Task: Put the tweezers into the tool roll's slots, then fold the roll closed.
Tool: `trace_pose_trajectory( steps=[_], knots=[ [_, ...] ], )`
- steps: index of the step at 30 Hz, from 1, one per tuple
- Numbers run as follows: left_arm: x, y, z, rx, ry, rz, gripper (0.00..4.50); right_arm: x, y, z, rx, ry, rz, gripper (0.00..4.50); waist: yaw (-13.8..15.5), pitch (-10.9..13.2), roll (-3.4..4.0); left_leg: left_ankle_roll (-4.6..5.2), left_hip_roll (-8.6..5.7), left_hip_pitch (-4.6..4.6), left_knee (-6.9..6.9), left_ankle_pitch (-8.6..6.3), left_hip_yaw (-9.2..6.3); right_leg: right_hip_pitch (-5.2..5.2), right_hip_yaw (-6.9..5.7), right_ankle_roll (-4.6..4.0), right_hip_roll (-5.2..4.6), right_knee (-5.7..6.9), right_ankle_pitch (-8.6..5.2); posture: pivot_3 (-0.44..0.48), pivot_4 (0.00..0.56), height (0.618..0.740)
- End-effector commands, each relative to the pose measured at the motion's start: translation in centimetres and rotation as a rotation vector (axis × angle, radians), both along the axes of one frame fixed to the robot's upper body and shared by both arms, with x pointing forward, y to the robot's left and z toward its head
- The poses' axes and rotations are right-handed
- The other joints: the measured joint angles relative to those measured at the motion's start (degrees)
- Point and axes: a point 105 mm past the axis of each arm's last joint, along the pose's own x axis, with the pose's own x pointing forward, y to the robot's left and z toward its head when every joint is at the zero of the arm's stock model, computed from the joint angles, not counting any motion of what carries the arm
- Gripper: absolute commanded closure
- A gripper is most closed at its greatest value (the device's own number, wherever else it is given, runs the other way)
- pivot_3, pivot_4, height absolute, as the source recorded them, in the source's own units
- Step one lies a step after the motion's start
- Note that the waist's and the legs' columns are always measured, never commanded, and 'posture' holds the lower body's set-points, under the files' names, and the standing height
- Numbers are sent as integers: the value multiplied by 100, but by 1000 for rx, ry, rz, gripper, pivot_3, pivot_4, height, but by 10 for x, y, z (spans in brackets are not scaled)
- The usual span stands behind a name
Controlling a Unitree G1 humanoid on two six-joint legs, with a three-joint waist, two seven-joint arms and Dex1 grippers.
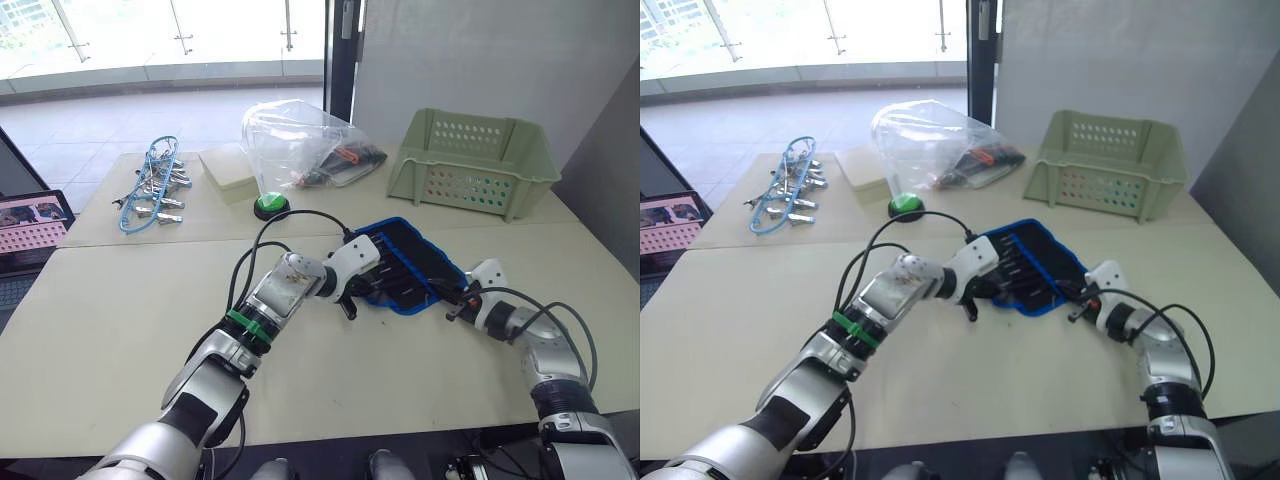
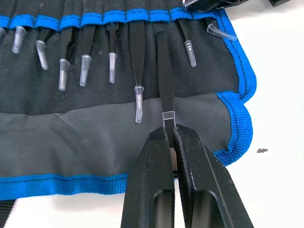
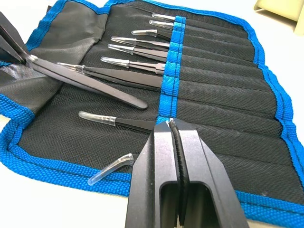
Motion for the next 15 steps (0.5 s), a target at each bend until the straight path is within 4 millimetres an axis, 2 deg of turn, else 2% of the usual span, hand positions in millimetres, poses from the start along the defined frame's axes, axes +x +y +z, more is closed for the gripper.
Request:
trace_pose_trajectory(
  steps=[1, 6, 15],
  knots=[
    [4, -9, 7, -26, -19, 2, 4466, 0, 4, 3, -16, -8, 21, 4500, 2, 0, 0, 0, 0, 0, 1, 0, 0, 0, 0, 0, 0, 0, 0, 0, 150, 740],
    [9, -18, 1, -30, -22, 6, 4466, -4, 7, -13, -58, 49, 37, 4500, 8, 0, 0, 0, -1, 2, 7, 0, 1, 6, 0, 2, 0, 1, 1, 0, 150, 740],
    [13, -43, -5, -30, -42, -18, 4466, -5, 2, -24, -68, 82, 10, 4500, 23, 0, -2, 1, -2, 4, 17, -1, 4, 16, -1, 7, 0, 0, 4, 0, 150, 740]
  ],
)
